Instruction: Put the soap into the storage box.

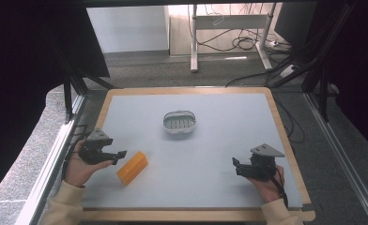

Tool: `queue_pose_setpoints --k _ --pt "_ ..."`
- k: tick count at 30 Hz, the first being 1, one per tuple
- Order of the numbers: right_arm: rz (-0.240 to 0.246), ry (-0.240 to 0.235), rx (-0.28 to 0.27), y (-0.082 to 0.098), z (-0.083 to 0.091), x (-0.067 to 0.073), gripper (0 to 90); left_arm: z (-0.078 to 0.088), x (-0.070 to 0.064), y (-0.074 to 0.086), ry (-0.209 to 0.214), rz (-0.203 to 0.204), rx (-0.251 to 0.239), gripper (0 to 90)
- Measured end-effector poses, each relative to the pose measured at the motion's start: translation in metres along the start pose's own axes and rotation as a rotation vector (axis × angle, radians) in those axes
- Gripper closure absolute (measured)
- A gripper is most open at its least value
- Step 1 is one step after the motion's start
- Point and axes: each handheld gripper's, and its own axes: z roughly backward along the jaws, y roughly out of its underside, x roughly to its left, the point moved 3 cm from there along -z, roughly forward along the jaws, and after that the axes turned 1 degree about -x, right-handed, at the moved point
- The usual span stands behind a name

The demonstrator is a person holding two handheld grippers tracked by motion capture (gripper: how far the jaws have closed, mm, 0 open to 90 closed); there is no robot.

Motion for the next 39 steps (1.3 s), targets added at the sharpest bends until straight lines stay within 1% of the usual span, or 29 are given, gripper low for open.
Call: queue_pose_setpoints --k 2,4,6,11,15,17,18,19,24,28,34,36,37,39 --pt "0.003 0.001 -0.002 0.0 -0.001 0.0 10.2 0.001 0.001 0.0 -0.002 -0.001 0.005 23.0" --pt "0.012 0.008 -0.007 0.001 -0.001 0.0 10.2 0.002 0.004 0.0 -0.006 0.007 0.011 23.1" --pt "0.006 0.008 -0.012 0.003 0.0 -0.002 10.2 0.003 0.007 0.001 -0.003 0.025 0.007 23.4" --pt "-0.001 0.007 -0.006 0.004 -0.002 -0.003 10.3 0.004 0.007 0.001 -0.003 0.028 0.008 23.6" --pt "0.003 0.007 -0.005 0.004 -0.001 -0.002 10.2 0.008 0.004 -0.001 0.0 0.026 0.0 23.6" --pt "0.011 0.011 -0.011 0.003 0.0 -0.001 10.1 0.014 -0.001 -0.005 0.023 0.03 -0.005 22.8" --pt "0.011 0.011 -0.011 0.003 0.0 -0.001 10.1 0.014 -0.001 -0.005 0.023 0.03 -0.005 22.7" --pt "0.012 0.011 -0.01 0.003 0.0 -0.001 9.9 0.019 -0.004 -0.009 0.036 0.032 -0.011 22.7" --pt "0.014 0.006 -0.011 0.003 -0.001 -0.001 9.8 0.024 -0.007 -0.012 0.051 0.04 -0.02 22.6" --pt "0.019 0.004 -0.007 0.003 -0.001 0.001 9.8 0.026 -0.008 -0.013 0.058 0.034 -0.01 23.2" --pt "0.016 0.006 -0.006 0.004 -0.001 0.001 9.8 0.026 -0.012 -0.017 0.058 0.043 -0.001 23.1" --pt "0.008 0.004 -0.001 0.004 -0.002 0.001 9.8 0.026 -0.014 -0.019 0.065 0.051 0.003 23.1" --pt "0.008 0.005 0.002 0.004 -0.003 0.001 9.8 0.027 -0.017 -0.02 0.082 0.04 0.01 23.2" --pt "0.008 0.005 0.003 0.004 -0.003 0.001 9.8 0.027 -0.019 -0.02 0.085 0.036 0.014 23.3"
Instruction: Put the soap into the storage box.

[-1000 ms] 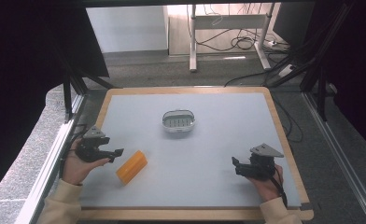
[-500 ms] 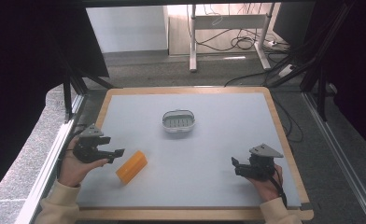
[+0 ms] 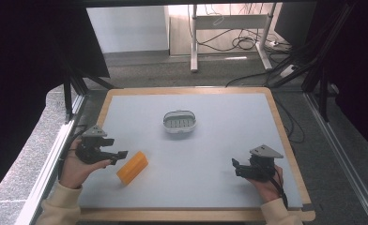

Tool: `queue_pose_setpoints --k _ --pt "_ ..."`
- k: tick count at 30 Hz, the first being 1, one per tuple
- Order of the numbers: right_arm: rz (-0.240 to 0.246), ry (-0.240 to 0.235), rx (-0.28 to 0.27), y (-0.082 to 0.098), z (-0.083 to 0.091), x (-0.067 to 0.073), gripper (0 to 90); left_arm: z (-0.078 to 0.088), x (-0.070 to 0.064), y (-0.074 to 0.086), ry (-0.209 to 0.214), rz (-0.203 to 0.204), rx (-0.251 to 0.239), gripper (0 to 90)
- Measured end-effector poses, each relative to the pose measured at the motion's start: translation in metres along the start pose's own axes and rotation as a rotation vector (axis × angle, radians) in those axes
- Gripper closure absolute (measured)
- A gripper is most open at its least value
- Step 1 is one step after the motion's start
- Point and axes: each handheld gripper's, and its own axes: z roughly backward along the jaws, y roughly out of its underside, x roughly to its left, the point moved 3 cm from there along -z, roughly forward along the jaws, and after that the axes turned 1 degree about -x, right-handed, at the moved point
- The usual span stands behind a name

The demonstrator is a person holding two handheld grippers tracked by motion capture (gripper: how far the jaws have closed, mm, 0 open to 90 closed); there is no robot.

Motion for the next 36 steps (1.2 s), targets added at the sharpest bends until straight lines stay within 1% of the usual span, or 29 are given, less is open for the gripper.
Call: queue_pose_setpoints --k 4,8,9,12,14,15,16,17,18,19,20,21,22,23,24,25,27,28,29,30,33,36 --pt "-0.006 -0.003 -0.008 -0.001 0.001 -0.001 9.8 -0.002 -0.003 -0.001 -0.006 -0.01 0.013 23.5" --pt "-0.011 -0.005 -0.017 -0.001 0.003 -0.002 9.9 -0.008 -0.01 -0.002 -0.011 -0.026 0.04 23.5" --pt "-0.011 -0.005 -0.017 -0.001 0.003 -0.002 9.9 -0.008 -0.01 -0.002 -0.011 -0.026 0.04 23.6" --pt "-0.011 -0.004 -0.015 -0.001 0.002 -0.002 9.9 -0.014 -0.015 -0.002 -0.007 -0.039 0.063 23.7" --pt "-0.01 -0.007 -0.012 0.0 0.002 -0.002 9.9 -0.02 -0.017 -0.001 -0.003 -0.04 0.079 23.7" --pt "-0.01 -0.007 -0.012 0.0 0.002 -0.002 9.9 -0.02 -0.017 -0.001 -0.003 -0.04 0.079 23.8" --pt "-0.011 -0.006 -0.01 0.0 0.002 -0.002 9.9 -0.027 -0.02 0.0 0.023 -0.052 0.112 23.6" --pt "-0.011 -0.006 -0.01 0.0 0.002 -0.002 9.9 -0.027 -0.02 0.0 0.023 -0.052 0.112 23.4" --pt "-0.011 -0.006 -0.009 0.0 0.001 -0.002 9.9 -0.031 -0.024 0.001 0.039 -0.057 0.128 23.4" --pt "-0.011 -0.006 -0.009 0.0 0.001 -0.002 9.9 -0.031 -0.024 0.001 0.039 -0.057 0.128 23.5" --pt "-0.01 -0.005 -0.009 0.0 0.002 -0.002 10.0 -0.036 -0.025 0.002 0.008 -0.079 0.158 23.5" --pt "-0.011 -0.006 -0.01 0.0 0.002 -0.002 10.0 -0.036 -0.025 0.002 0.008 -0.079 0.158 23.4" --pt "-0.011 -0.005 -0.009 0.0 0.002 -0.002 9.9 -0.038 -0.026 0.003 0.005 -0.077 0.169 23.4" --pt "-0.011 -0.005 -0.009 0.0 0.002 -0.002 9.9 -0.041 -0.026 0.004 -0.01 -0.078 0.183 23.4" --pt "-0.01 -0.005 -0.008 0.0 0.001 -0.002 9.9 -0.043 -0.027 0.005 -0.015 -0.083 0.196 23.3" --pt "-0.01 -0.005 -0.008 0.0 0.001 -0.002 9.9 -0.043 -0.027 0.005 -0.015 -0.083 0.196 23.3" --pt "-0.011 -0.005 -0.004 0.0 0.001 -0.003 9.9 -0.051 -0.03 0.007 -0.026 -0.093 0.235 23.3" --pt "-0.011 -0.005 -0.002 0.001 0.001 -0.003 9.9 -0.054 -0.031 0.008 -0.031 -0.094 0.246 23.4" --pt "-0.011 -0.005 -0.002 0.001 0.001 -0.003 9.9 -0.054 -0.031 0.008 -0.031 -0.094 0.246 23.4" --pt "-0.011 -0.003 -0.003 0.001 0.001 -0.003 9.9 -0.06 -0.033 0.01 -0.032 -0.101 0.273 23.6" --pt "-0.009 -0.005 -0.007 0.0 0.001 -0.003 10.0 -0.065 -0.035 0.01 -0.041 -0.102 0.274 24.7" --pt "-0.006 -0.007 -0.008 0.0 0.001 -0.002 10.0 -0.07 -0.036 0.011 -0.053 -0.106 0.299 26.2"
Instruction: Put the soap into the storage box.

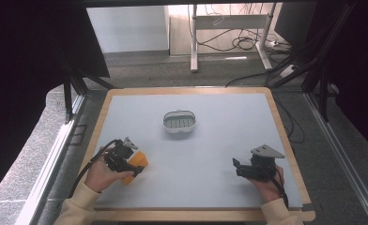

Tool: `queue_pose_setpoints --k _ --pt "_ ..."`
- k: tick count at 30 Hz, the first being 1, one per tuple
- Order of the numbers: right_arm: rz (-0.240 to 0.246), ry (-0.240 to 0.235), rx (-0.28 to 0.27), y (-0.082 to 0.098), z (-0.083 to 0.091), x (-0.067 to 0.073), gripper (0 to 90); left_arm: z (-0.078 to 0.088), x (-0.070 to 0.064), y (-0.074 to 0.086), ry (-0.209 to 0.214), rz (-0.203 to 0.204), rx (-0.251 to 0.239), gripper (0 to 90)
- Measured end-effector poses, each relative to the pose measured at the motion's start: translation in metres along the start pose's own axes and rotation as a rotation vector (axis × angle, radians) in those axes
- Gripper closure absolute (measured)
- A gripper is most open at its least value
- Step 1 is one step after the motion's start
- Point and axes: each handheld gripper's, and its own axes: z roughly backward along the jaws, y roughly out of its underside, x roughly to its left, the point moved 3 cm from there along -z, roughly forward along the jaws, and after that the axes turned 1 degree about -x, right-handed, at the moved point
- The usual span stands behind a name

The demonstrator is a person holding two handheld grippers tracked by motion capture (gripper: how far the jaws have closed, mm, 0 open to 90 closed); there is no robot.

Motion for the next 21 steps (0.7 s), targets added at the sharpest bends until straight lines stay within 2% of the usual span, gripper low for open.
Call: queue_pose_setpoints --k 5,7,8,11,12,18,20,21 --pt "-0.005 -0.004 -0.001 0.0 0.0 0.0 10.2 -0.003 0.003 0.003 -0.013 0.017 0.019 35.4" --pt "-0.004 -0.006 -0.002 0.0 0.0 0.0 10.2 -0.007 0.004 0.004 -0.029 0.026 0.035 41.9" --pt "-0.002 -0.01 -0.006 0.0 0.0 0.0 10.2 -0.011 0.004 0.005 -0.036 0.035 0.05 41.9" --pt "0.013 -0.015 -0.016 -0.001 0.0 0.001 10.3 -0.018 0.002 0.006 -0.009 0.035 0.069 51.6" --pt "0.014 -0.015 -0.016 -0.001 0.0 0.002 10.3 -0.019 0.0 0.006 0.016 0.036 0.068 60.4" --pt "0.014 -0.014 -0.017 -0.001 0.0 0.0 10.6 -0.019 0.001 0.005 0.025 0.044 0.066 62.1" --pt "0.014 -0.014 -0.015 -0.001 0.001 0.0 10.6 -0.018 0.001 0.004 -0.001 0.037 0.059 62.2" --pt "0.014 -0.014 -0.015 -0.001 0.001 0.0 10.6 -0.018 0.001 0.004 -0.001 0.037 0.059 62.2"
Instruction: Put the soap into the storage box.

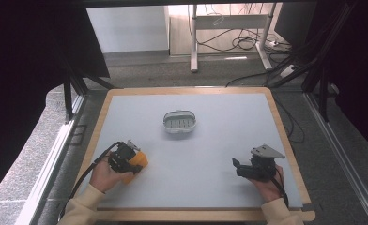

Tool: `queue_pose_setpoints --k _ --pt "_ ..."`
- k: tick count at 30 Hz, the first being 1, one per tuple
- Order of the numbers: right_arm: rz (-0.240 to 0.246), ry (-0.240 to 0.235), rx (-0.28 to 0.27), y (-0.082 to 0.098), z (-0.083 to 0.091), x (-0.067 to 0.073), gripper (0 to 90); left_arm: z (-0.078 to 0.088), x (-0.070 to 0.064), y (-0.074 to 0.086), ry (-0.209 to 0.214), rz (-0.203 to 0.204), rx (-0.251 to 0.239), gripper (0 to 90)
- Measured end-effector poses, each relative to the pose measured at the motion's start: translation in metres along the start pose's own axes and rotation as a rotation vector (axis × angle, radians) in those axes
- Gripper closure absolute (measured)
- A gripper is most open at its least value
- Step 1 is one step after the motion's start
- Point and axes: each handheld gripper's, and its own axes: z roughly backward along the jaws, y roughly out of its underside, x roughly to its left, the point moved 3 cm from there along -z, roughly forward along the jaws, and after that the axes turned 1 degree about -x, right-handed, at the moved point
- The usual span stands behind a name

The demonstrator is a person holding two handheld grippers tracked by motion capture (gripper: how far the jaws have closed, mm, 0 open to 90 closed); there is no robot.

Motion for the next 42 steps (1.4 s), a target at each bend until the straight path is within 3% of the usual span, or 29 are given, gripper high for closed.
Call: queue_pose_setpoints --k 11,21,25,37,42 --pt "0.004 0.009 -0.011 -0.001 0.003 0.0 11.2 0.02 0.006 -0.002 0.033 0.01 -0.071 62.3" --pt "-0.007 0.002 -0.013 -0.001 0.002 -0.001 11.4 0.029 0.007 -0.003 0.034 -0.001 -0.094 62.3" --pt "-0.01 0.018 -0.024 -0.001 0.004 0.001 12.5 0.033 0.005 -0.005 0.06 -0.023 -0.1 62.3" --pt "0.003 0.017 -0.02 0.0 0.005 0.001 14.1 0.039 0.007 -0.017 0.055 -0.038 -0.123 62.3" --pt "0.004 0.015 -0.009 0.001 0.004 0.001 14.0 0.049 0.009 -0.024 0.047 -0.054 -0.135 62.3"
